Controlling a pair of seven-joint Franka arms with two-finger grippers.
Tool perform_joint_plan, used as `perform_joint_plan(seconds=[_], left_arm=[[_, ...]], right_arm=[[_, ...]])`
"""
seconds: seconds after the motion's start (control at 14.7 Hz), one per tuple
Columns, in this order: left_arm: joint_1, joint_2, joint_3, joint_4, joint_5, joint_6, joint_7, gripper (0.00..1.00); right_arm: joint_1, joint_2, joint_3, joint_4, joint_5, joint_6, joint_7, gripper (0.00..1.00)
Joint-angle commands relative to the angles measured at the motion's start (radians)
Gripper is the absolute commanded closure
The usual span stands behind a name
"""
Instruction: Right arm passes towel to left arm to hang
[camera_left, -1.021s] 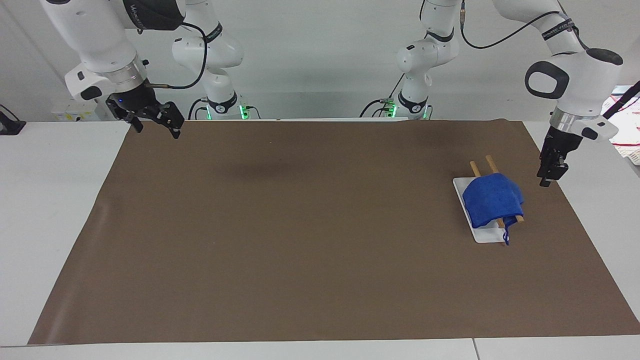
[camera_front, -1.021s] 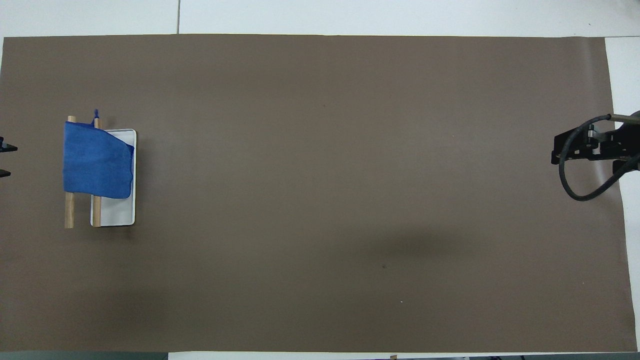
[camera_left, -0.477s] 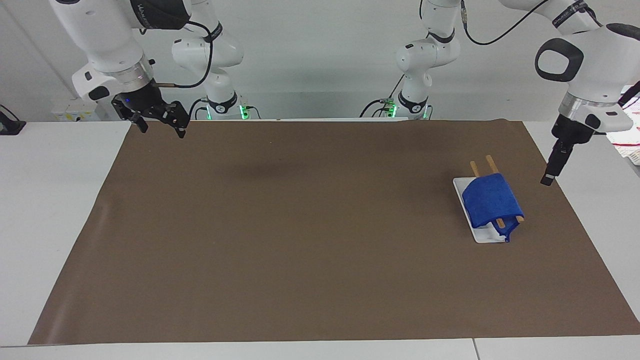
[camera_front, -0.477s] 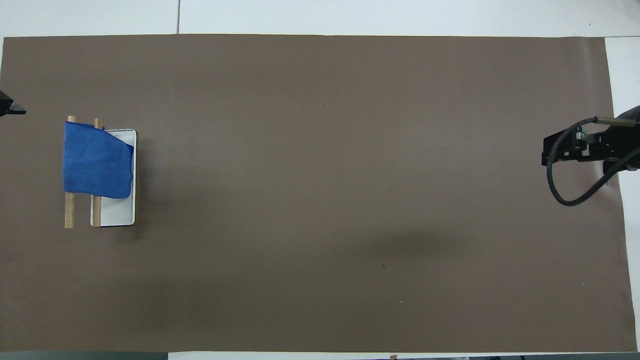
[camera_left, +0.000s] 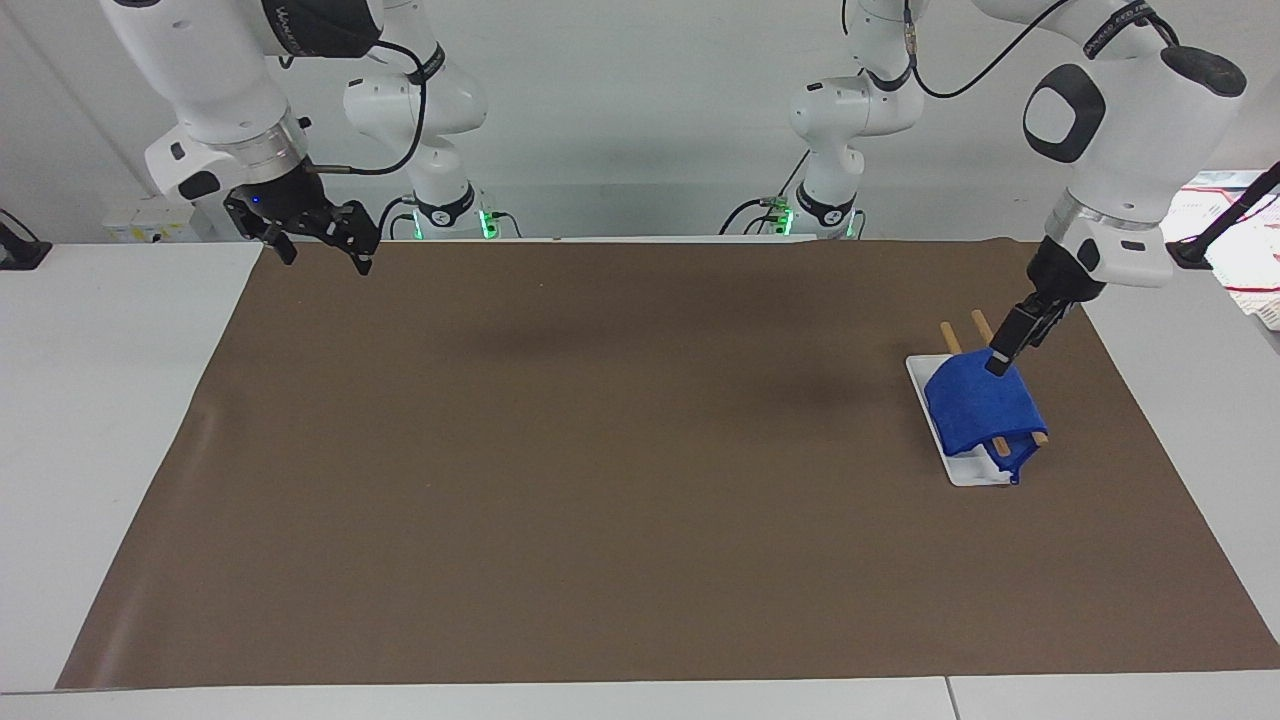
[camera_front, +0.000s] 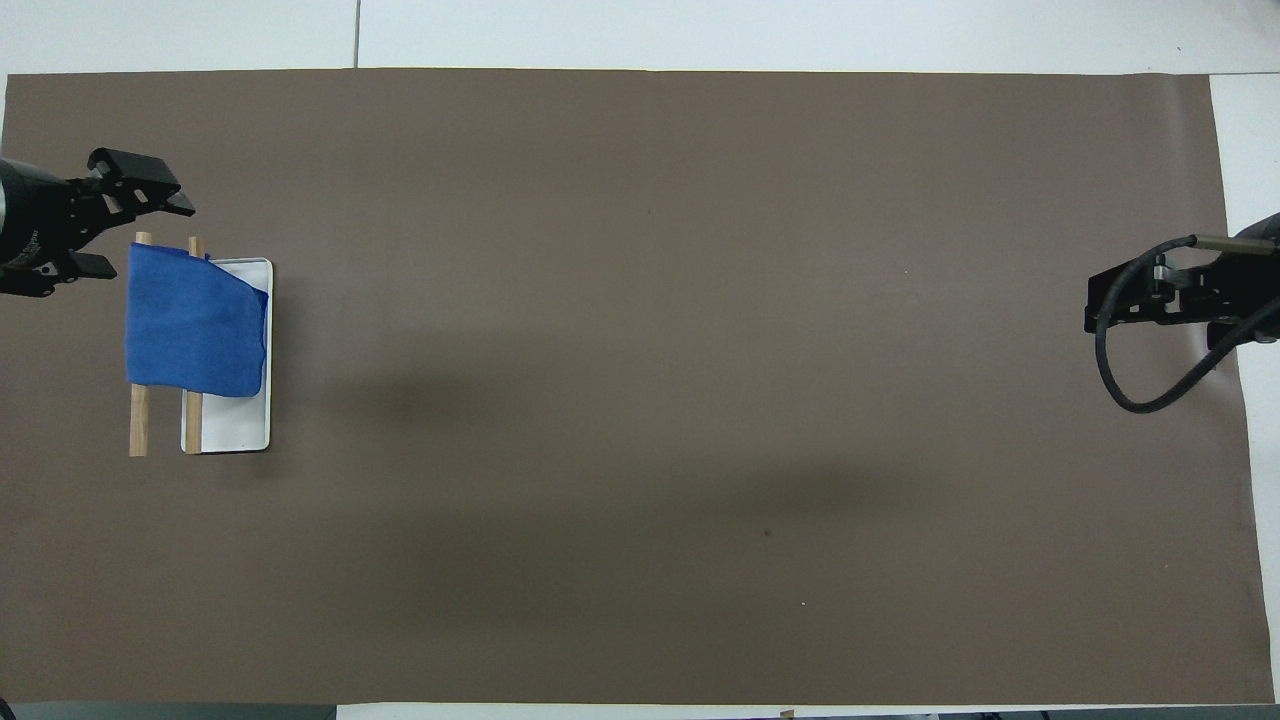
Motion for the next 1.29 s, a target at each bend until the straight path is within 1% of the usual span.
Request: perform_joint_plan(seconds=[0.0, 0.2, 0.34, 0.48, 0.61, 0.82, 0.95, 1.02, 1.23], left_arm=[[-0.024, 0.002, 0.008, 0.056, 0.013, -0.119, 0.082, 0.00], [-0.024, 0.003, 0.004, 0.095, 0.009, -0.208, 0.202, 0.00], [-0.022, 0.008, 0.005, 0.123, 0.009, -0.254, 0.220, 0.00], [-0.022, 0.008, 0.005, 0.126, 0.012, -0.271, 0.254, 0.00], [-0.021, 0.003, 0.008, 0.125, 0.015, -0.297, 0.366, 0.00], [-0.022, -0.015, 0.008, 0.109, 0.016, -0.322, 0.470, 0.00], [-0.022, -0.038, 0.008, 0.085, 0.016, -0.334, 0.516, 0.00], [-0.022, -0.050, 0.007, 0.070, 0.016, -0.335, 0.520, 0.00], [-0.025, -0.084, 0.004, 0.021, 0.016, -0.335, 0.521, 0.00]], right_arm=[[0.002, -0.023, -0.007, -0.022, 0.000, 0.003, -0.006, 0.00], [-0.026, -0.021, -0.008, -0.024, 0.000, 0.004, -0.014, 0.00], [-0.027, -0.021, -0.010, -0.027, 0.000, 0.018, -0.014, 0.00], [-0.026, -0.021, -0.010, -0.028, 0.000, 0.036, -0.012, 0.00], [-0.026, -0.021, -0.008, -0.028, 0.000, 0.036, -0.014, 0.00], [-0.024, -0.024, -0.010, -0.041, -0.001, 0.039, -0.038, 0.00], [-0.024, -0.030, -0.010, -0.047, -0.009, 0.046, -0.114, 0.00], [-0.024, -0.030, -0.010, -0.047, -0.008, 0.046, -0.142, 0.00], [-0.027, -0.027, -0.011, -0.041, -0.006, 0.046, -0.144, 0.00]])
